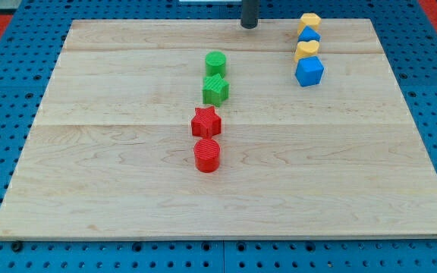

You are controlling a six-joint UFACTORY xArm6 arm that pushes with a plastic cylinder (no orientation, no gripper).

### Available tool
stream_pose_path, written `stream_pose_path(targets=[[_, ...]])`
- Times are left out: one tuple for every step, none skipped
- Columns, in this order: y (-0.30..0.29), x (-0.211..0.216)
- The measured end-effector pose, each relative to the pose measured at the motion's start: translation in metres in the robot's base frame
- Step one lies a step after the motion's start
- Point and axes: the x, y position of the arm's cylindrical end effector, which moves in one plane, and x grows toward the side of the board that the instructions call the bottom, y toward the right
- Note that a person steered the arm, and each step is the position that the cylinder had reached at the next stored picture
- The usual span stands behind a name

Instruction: Move your arm towards the top right of the board

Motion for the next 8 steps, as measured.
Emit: stream_pose_path(targets=[[0.002, 0.000], [0.002, -0.001], [0.002, -0.002], [0.002, -0.002], [0.012, 0.002], [0.013, 0.039], [0.014, 0.077], [0.008, 0.115]])
